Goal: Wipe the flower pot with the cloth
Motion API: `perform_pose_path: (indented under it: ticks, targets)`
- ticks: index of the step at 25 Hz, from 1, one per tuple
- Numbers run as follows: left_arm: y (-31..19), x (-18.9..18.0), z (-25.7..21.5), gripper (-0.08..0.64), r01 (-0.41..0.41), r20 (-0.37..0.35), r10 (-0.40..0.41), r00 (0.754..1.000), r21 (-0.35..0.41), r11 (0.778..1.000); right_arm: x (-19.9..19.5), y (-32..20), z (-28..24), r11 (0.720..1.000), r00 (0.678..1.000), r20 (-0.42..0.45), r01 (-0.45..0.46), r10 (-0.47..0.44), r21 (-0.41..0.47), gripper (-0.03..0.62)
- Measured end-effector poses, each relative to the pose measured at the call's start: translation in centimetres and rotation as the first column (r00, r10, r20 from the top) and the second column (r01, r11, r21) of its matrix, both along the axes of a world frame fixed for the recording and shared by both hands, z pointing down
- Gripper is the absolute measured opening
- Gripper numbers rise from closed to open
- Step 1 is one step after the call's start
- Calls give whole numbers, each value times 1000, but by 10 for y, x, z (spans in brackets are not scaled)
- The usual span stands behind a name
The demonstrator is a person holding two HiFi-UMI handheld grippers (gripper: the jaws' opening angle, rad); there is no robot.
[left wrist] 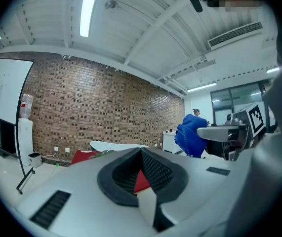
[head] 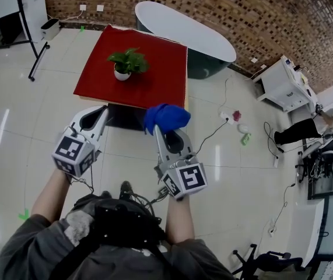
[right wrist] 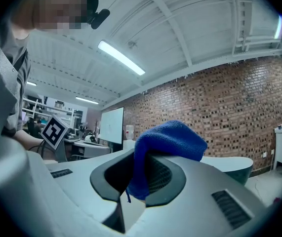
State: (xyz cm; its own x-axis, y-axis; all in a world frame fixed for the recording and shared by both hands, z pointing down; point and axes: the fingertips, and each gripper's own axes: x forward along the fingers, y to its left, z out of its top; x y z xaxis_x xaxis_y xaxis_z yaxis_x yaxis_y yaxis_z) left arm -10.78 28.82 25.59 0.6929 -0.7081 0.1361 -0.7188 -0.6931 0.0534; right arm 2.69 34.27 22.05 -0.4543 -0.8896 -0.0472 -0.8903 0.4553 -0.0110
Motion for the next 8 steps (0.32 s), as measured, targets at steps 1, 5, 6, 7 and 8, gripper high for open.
perform_pose_path:
  ticks: [1, 5, 6, 7, 8]
  targets:
    - [3, 1, 0, 17, -14, -6, 14, 1000, 1, 1000, -1, 2, 0, 1000, 1000, -3, -4, 4, -1, 64]
    - [13, 4, 1, 17, -71, -4, 71, 997, 4, 997, -4, 6, 1, 1000, 1000, -22, -9, 9, -1, 64]
    - [13, 5, 0, 17, -75, 2, 75, 997, 9, 997, -5, 6, 1, 1000, 1000, -24, -10, 10, -3, 64]
    - [14, 4, -1, 17, -77, 6, 77, 997, 15, 997, -5, 7, 2, 1000, 1000, -26, -11, 11, -5, 64]
    - [14, 4, -1, 17, -77, 10, 77, 997, 22, 997, -6, 7, 3, 1000, 1000, -27, -12, 11, -8, 64]
